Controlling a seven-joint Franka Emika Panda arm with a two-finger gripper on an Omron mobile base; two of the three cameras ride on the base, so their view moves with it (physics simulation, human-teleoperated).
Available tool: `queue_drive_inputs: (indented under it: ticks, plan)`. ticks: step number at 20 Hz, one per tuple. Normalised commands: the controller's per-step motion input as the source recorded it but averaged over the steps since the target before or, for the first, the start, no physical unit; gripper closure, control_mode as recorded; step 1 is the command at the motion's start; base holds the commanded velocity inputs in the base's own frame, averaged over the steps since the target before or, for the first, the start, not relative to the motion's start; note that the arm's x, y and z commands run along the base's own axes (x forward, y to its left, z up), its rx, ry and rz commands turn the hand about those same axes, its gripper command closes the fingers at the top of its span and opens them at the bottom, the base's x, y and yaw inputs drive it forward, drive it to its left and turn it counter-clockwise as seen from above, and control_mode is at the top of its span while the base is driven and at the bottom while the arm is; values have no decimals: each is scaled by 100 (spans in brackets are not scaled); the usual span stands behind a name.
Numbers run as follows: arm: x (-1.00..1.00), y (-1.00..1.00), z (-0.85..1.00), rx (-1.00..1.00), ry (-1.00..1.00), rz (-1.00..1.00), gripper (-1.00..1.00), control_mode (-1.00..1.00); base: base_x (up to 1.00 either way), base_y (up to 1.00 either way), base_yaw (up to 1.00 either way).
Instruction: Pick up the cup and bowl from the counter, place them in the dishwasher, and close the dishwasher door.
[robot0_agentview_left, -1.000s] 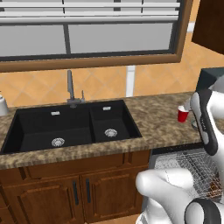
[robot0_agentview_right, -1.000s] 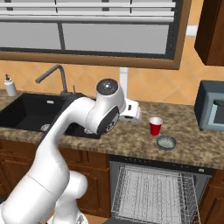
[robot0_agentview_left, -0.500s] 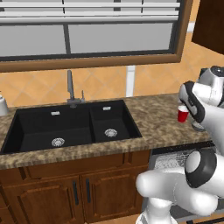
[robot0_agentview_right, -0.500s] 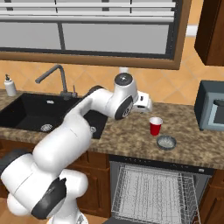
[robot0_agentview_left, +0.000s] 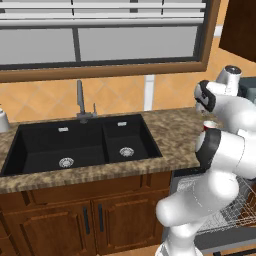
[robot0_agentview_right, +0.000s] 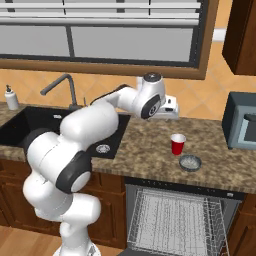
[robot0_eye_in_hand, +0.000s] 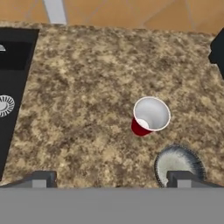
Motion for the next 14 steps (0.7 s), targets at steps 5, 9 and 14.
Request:
queue_drive_inputs:
  ticks: [5, 9, 14]
  plan:
    - [2, -8, -19, -3, 25, 5, -100, -100, 0, 0, 0]
    - [0, -8, -43, -3, 22, 4, -100, -100, 0, 0, 0]
    - [11, -4, -23, -1, 1, 3, -100, -100, 0, 0, 0]
